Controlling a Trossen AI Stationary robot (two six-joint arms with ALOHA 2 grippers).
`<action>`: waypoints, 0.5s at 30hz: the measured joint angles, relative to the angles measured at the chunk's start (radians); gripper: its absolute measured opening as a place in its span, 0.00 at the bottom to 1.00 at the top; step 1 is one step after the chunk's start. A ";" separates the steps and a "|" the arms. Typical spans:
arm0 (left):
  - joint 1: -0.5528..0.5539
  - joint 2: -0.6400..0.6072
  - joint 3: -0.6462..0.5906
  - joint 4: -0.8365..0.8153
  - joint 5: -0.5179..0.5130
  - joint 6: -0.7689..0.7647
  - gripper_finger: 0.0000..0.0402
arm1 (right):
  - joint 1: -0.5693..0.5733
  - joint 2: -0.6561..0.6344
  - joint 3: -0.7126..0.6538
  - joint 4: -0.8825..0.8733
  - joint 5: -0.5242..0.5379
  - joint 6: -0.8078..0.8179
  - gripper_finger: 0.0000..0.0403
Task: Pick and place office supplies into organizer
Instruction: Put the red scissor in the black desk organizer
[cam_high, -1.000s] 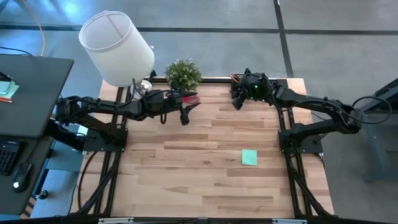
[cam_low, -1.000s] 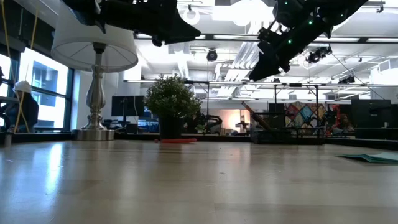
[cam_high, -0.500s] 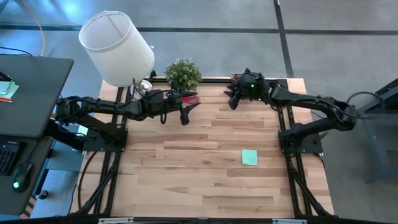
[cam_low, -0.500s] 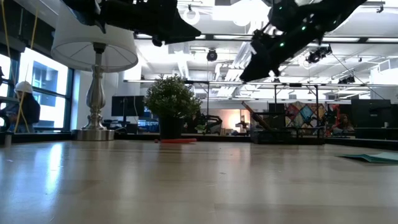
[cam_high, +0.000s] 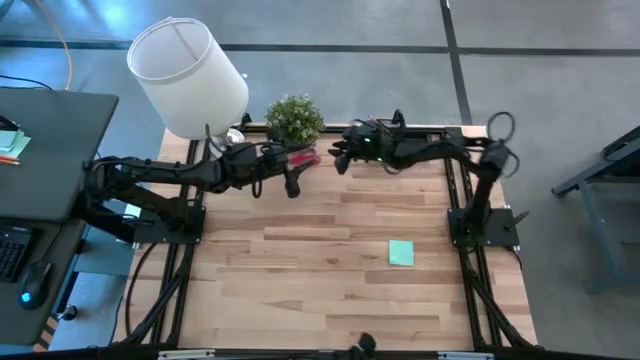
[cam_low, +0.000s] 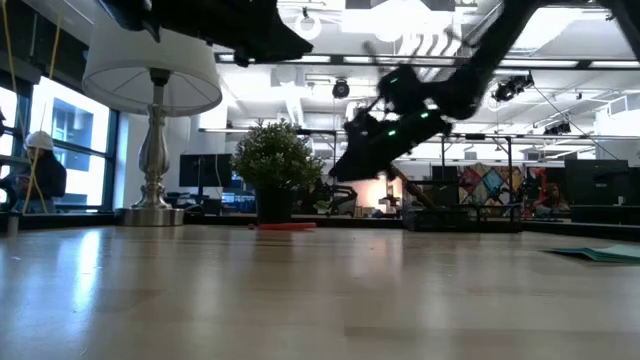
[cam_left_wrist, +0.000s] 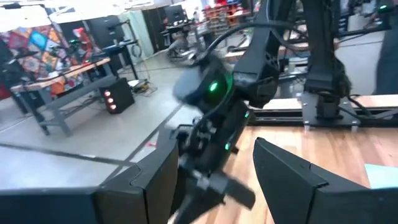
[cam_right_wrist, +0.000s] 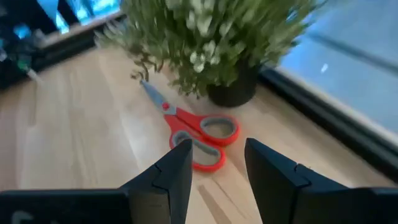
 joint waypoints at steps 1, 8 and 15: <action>0.000 -0.017 0.000 -0.020 -0.014 0.000 0.49 | 0.000 0.031 0.057 -0.077 -0.016 -0.004 0.35; 0.000 -0.146 0.000 -0.156 -0.074 0.020 0.49 | 0.025 0.232 0.484 -0.660 0.116 -0.124 0.35; 0.000 -0.254 0.000 -0.320 -0.108 0.026 0.49 | 0.060 0.353 0.720 -0.776 0.101 -0.103 0.35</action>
